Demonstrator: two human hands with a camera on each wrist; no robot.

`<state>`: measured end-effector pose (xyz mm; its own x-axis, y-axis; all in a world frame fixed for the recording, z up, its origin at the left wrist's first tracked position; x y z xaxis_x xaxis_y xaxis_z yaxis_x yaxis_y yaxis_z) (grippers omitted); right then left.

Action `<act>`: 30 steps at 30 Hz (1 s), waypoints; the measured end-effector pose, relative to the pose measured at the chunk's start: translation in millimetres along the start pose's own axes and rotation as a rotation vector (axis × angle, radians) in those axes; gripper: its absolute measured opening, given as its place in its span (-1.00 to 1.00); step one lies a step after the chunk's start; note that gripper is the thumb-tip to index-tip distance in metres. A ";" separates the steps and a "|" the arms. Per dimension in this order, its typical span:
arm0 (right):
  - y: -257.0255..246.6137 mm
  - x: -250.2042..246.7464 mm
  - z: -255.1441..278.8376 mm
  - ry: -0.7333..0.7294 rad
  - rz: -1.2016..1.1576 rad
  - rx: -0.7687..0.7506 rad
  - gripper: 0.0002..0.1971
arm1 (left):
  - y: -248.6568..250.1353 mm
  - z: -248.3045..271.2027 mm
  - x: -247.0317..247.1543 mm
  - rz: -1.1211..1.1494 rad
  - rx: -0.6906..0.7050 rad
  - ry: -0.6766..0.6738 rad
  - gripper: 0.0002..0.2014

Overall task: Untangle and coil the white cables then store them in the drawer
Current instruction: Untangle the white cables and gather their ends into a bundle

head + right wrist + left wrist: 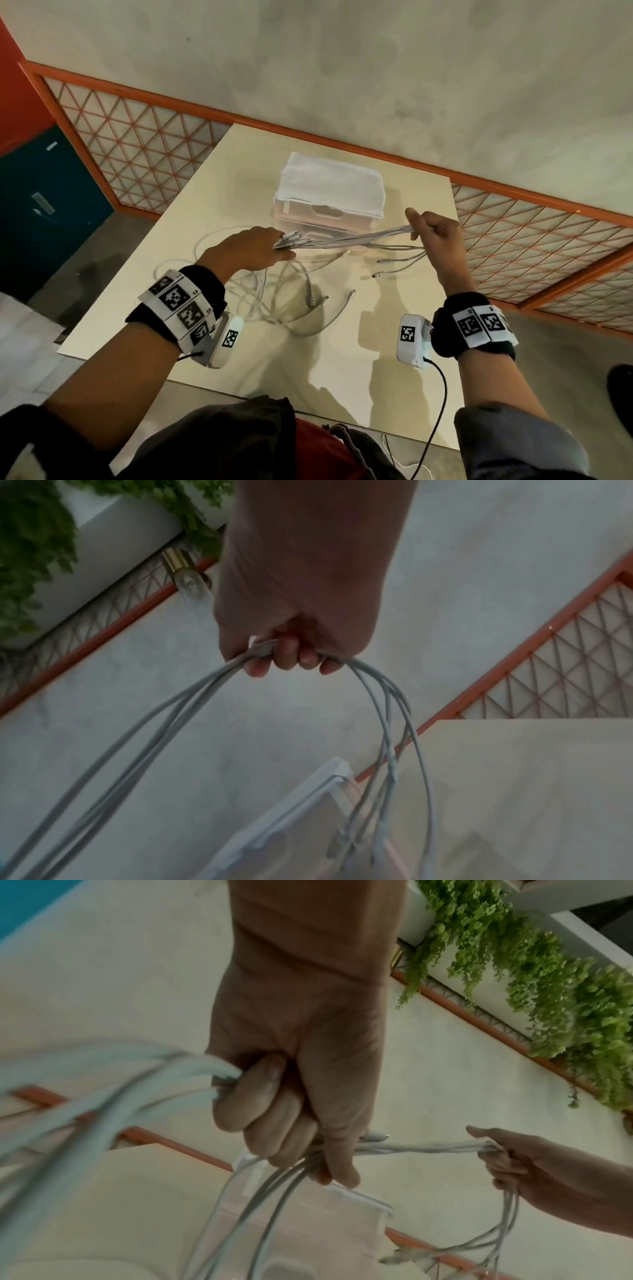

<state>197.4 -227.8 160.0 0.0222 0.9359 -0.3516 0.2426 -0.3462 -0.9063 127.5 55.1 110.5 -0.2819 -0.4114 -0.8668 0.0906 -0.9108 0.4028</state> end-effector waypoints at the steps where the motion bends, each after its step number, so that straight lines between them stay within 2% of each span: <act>1: 7.8 0.7 0.2 -0.014 0.104 -0.016 -0.56 | -2.2 1.7 -0.7 -0.040 -0.004 0.018 -0.62; 4: 41.4 10.5 7.8 -0.100 0.448 -0.051 -0.65 | -1.9 9.9 3.0 -0.249 -0.003 -0.018 -0.51; 7: 82.4 32.7 34.6 -0.416 0.757 0.104 -0.60 | 1.7 20.1 25.0 -0.316 -0.010 -0.199 -0.48; 10: 121.7 48.4 73.2 -0.732 0.877 0.314 -0.55 | 0.7 28.2 66.1 -0.328 -0.003 -0.424 -0.55; 13: 148.0 57.3 100.2 -0.880 0.931 0.408 -0.59 | -1.3 35.2 94.9 -0.254 0.005 -0.548 -0.65; 15: 154.4 60.7 108.1 -0.911 0.957 0.432 -0.68 | -1.3 38.9 103.9 -0.178 -0.012 -0.613 -0.64; 17: 156.6 66.9 107.7 -0.919 0.978 0.418 -0.62 | -0.2 42.5 108.1 -0.085 -0.036 -0.673 -0.61; 20: 144.5 84.2 96.6 -0.859 0.916 0.319 -0.75 | 6.8 44.7 107.7 0.110 -0.060 -0.724 -0.48; 22: 133.1 96.9 89.6 -0.772 0.783 0.303 -0.82 | 10.1 44.9 105.1 0.287 -0.101 -0.737 -0.56; 24: 121.8 115.4 87.8 -0.729 0.696 0.303 -0.75 | 10.2 46.0 99.5 0.428 -0.129 -0.744 -0.69; 26: 121.5 137.3 92.5 -0.763 0.721 0.291 -0.64 | 8.8 47.1 92.3 0.497 -0.128 -0.728 -0.76; 28: 128.8 152.4 97.7 -0.755 0.751 0.319 -0.54 | 6.5 47.1 85.7 0.549 -0.125 -0.688 -0.70; 30: 133.9 161.3 98.4 -0.717 0.728 0.339 -0.58 | 3.7 47.0 79.8 0.602 -0.127 -0.643 -0.63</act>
<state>138.0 -129.6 -41.2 -0.5476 0.2799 -0.7885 0.1165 -0.9077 -0.4031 60.4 20.5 56.6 -0.6309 -0.7570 -0.1701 0.4907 -0.5591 0.6683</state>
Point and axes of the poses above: each hand's wrist, its own z-axis away from the middle knuckle, its own x-axis out of the palm, y = z × x, the point moved 6 cm from there along -z, towards the middle knuckle, and after that the axes turned 2 degrees about y, right-handed, at the moved point
